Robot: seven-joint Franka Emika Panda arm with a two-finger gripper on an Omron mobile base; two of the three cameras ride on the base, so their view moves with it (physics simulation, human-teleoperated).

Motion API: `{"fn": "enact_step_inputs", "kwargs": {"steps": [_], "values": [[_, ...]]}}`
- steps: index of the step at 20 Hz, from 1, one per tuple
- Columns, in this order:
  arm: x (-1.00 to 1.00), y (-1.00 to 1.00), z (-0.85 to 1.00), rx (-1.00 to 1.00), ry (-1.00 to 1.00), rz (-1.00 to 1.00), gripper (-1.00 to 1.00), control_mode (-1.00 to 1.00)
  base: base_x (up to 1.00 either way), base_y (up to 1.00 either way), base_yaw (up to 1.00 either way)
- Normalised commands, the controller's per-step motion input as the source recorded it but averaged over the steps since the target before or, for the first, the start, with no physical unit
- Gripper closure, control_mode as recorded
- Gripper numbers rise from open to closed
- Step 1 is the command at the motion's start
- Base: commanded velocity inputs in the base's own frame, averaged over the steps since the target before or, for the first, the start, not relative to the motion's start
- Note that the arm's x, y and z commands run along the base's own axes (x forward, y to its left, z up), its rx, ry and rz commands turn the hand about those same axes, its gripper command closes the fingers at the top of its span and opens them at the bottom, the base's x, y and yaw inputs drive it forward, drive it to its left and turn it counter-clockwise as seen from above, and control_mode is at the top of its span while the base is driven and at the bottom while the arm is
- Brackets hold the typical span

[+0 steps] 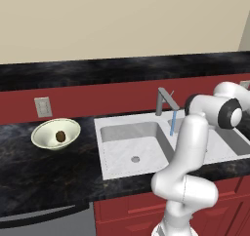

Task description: Pick the tomatos from the sink and place them in one bowl. Place the kiwi in the other bowl. Then turn off the sink faucet.

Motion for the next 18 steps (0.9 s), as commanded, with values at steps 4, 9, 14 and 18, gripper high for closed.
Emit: {"fn": "enact_step_inputs", "kwargs": {"steps": [4,9,14,18], "values": [[0.0,-0.24,-0.31,0.0,0.04,0.0,1.0,-1.0,0.0,0.0,0.0],[0.01,-0.22,-0.27,0.0,0.04,0.0,1.0,-1.0,0.0,0.0,0.0],[0.03,-0.24,-0.27,0.0,0.03,0.0,1.0,-1.0,0.0,0.0,0.0],[0.01,-0.18,-0.12,0.0,0.02,0.0,1.0,-1.0,0.0,0.0,0.0]]}}
